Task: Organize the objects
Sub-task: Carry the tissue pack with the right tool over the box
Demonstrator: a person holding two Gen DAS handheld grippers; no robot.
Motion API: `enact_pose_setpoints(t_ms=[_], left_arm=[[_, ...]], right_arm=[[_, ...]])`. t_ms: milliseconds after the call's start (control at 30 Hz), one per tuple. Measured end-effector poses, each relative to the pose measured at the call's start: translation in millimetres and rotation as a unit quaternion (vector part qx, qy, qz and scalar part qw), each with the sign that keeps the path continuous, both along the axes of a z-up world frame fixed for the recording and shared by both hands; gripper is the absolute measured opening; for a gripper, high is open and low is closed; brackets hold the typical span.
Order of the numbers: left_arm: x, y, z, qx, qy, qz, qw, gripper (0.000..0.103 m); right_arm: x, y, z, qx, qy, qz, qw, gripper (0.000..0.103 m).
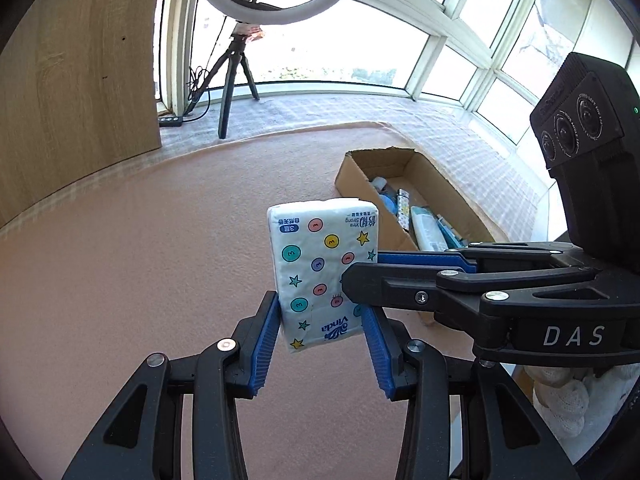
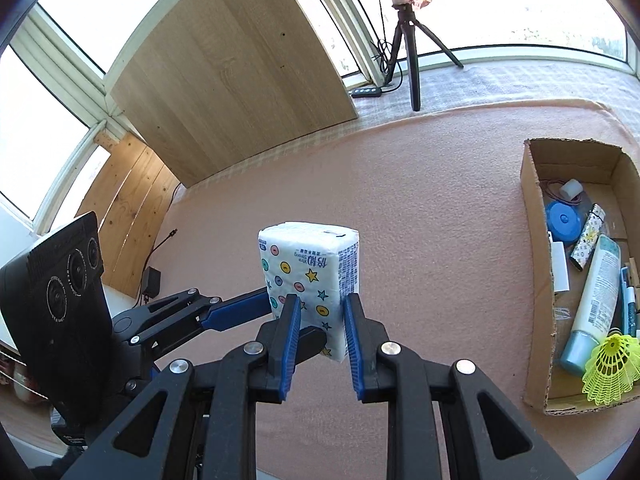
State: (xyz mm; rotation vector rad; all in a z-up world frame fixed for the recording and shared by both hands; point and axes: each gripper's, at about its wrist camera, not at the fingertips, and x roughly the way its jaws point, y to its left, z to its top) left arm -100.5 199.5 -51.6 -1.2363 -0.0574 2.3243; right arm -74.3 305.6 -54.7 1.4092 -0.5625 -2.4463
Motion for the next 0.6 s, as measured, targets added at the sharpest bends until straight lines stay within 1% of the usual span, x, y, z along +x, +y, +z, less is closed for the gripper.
enact_pose_setpoints(t_ms=[333,600], left_arm=[[-35.9,106.0,6.2,-0.006,0.016,-0.055,0.9983,0.045],[-61.1,165.6,6.1,-0.013,0.023,-0.079,0.9965,0.045]], right_arm=[[5.8,96.1,10.0,0.013,0.016,-0.061,0.998,0.021],[5.4,147.2,9.1,0.025,0.024,-0.088,0.996,0.021]])
